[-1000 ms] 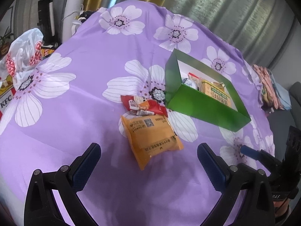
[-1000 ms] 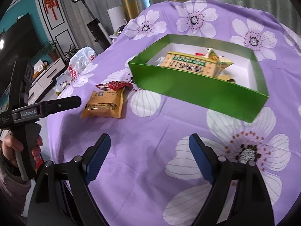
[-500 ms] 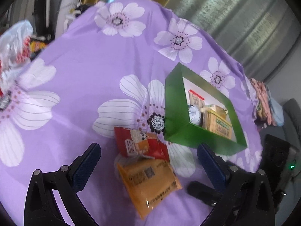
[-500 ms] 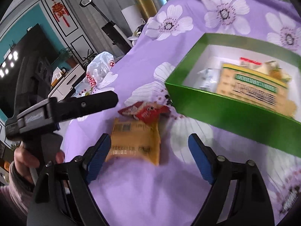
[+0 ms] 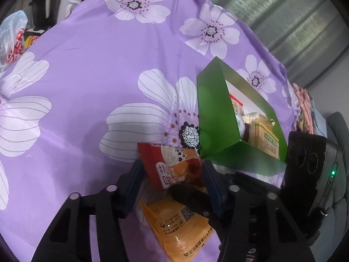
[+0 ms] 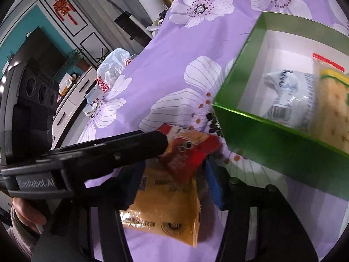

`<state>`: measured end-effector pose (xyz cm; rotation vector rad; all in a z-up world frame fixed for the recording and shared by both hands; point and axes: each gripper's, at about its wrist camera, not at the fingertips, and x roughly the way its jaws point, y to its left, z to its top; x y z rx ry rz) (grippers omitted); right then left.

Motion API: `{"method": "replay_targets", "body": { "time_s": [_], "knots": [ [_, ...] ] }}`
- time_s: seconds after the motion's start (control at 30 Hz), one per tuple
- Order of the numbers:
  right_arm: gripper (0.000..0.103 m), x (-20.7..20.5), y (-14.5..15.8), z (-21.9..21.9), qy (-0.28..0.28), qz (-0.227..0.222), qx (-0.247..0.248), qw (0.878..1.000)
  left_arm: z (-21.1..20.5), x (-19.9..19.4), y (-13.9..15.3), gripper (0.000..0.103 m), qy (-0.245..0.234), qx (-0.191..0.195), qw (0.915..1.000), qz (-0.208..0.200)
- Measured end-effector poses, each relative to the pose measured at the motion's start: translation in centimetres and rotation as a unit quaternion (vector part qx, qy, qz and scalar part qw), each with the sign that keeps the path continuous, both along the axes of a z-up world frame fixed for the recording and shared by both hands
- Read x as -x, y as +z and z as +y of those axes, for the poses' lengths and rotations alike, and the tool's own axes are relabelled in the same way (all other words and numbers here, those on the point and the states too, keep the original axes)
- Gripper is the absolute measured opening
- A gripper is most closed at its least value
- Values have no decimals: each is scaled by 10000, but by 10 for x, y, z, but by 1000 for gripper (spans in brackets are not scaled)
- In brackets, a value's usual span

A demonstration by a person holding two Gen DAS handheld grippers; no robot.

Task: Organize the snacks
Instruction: 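Close the right gripper on the red snack packet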

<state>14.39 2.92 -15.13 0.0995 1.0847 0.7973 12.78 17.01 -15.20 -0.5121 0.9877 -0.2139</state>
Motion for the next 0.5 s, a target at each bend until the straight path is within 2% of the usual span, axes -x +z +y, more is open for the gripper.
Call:
{"method": "replay_targets", "body": {
  "time_s": [0.07, 0.17, 0.27, 0.3, 0.33, 0.5],
  "knots": [
    [49, -1, 0, 1, 17, -45, 55, 10000, 2, -2, -4, 49, 15, 1, 10000, 51],
    [45, -4, 0, 1, 110, -65, 169, 9998, 10, -5, -9, 48, 39, 196, 9997, 127],
    [49, -8, 1, -5, 148, 80, 127, 9998, 14, -7, -13, 48, -29, 413, 9989, 198],
    [58, -8, 1, -7, 95, 52, 166, 9998, 15, -7, -12, 48, -57, 503, 9986, 171],
    [61, -9, 2, -10, 36, 16, 190, 9998, 15, -7, -12, 48, -52, 527, 9984, 173],
    [59, -10, 2, -19, 19, 68, 102, 9999, 13, -9, -13, 48, -88, 535, 9983, 196]
  ]
}}
